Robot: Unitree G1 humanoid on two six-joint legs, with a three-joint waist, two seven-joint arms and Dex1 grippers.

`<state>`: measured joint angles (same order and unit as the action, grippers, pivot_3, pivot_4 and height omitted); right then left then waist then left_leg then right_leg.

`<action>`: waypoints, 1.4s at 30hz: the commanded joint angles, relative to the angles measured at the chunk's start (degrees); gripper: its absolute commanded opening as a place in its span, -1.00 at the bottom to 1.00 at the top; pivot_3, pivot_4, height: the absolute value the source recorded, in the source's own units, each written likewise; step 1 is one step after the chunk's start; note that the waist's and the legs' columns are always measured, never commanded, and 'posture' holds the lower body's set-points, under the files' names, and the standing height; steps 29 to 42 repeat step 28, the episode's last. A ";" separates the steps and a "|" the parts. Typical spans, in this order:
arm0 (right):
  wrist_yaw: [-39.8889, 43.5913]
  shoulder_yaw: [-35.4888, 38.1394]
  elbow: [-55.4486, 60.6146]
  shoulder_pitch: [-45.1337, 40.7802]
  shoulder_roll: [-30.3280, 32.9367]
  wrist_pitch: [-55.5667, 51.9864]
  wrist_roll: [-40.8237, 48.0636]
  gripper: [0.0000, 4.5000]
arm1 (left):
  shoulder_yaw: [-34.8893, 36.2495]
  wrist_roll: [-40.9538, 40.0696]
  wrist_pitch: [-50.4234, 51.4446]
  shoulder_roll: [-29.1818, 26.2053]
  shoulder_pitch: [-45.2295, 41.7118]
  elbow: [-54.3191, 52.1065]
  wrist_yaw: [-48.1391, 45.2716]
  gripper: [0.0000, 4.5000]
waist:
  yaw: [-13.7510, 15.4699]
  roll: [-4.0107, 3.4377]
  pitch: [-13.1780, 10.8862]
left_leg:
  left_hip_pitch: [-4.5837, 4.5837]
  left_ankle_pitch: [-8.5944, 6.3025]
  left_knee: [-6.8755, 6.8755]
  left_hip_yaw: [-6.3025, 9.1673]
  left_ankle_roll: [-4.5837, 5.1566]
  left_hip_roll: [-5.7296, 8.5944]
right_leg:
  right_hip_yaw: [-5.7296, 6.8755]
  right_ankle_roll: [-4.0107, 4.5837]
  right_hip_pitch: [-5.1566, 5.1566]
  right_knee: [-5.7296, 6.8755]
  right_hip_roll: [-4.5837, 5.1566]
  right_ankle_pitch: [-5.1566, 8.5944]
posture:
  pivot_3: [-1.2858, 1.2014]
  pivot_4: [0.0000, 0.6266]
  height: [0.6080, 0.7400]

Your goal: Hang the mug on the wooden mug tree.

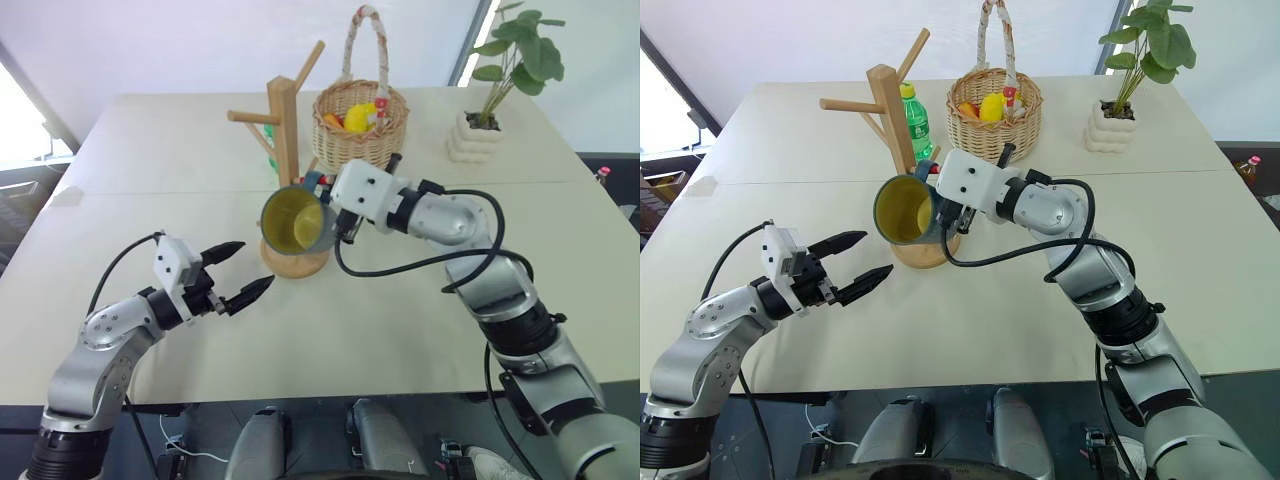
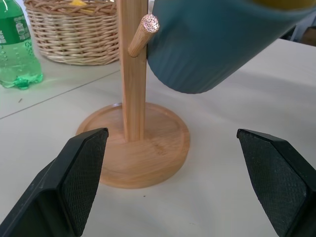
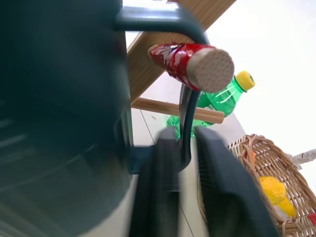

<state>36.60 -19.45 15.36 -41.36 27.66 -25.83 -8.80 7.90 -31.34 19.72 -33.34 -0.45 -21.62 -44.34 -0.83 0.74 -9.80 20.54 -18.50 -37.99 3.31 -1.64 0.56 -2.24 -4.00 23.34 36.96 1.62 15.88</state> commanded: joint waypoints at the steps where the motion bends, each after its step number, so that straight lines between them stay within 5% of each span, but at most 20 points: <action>1: 0.05 3.23 2.70 -1.05 0.94 1.95 0.02 -0.14 | 0.45 0.11 -0.81 0.18 -0.49 -1.67 0.31 1.00 | 0.00 0.00 0.00 | 0.00 0.00 0.00 0.00 0.00 0.00 | 0.00 0.00 0.00 0.00 0.00 0.00 | 0.03 -0.52 1.00; 10: 8.08 22.08 6.07 10.24 9.19 5.23 15.18 -0.14 | 2.95 -0.42 -0.29 2.28 -0.30 3.08 3.52 1.00 | 0.26 0.01 0.01 | 0.04 -0.01 0.02 0.02 0.01 0.01 | 0.02 -0.01 -0.10 -0.15 0.03 0.00 | 0.03 -0.52 1.00; 18: 0.15 36.62 -9.66 26.58 -0.65 9.65 24.21 -0.14 | 9.09 6.61 -7.63 8.31 -0.57 17.86 15.31 1.00 | 0.01 0.06 0.03 | -0.11 -0.01 0.06 -0.03 0.03 -0.02 | -0.01 -0.01 -0.15 -0.06 -0.02 -0.01 | 0.03 -0.52 1.00; 26: -2.42 36.88 -20.17 28.12 -2.74 18.91 24.01 -0.14 | 12.43 8.19 -9.76 9.23 1.62 20.79 19.09 1.00 | 0.04 0.03 0.02 | -0.11 -0.01 0.03 -0.07 0.02 -0.02 | -0.05 -0.02 -0.07 0.08 -0.04 -0.01 | 0.03 -0.52 1.00; 42: -2.33 36.56 -20.80 27.91 -2.66 19.59 24.39 -0.14 | 13.01 7.54 -9.35 9.33 1.94 20.17 19.12 1.00 | 0.04 0.03 0.02 | -0.12 -0.01 0.03 -0.07 0.02 -0.02 | -0.05 -0.02 -0.08 0.07 -0.03 -0.01 | 0.03 -0.52 1.00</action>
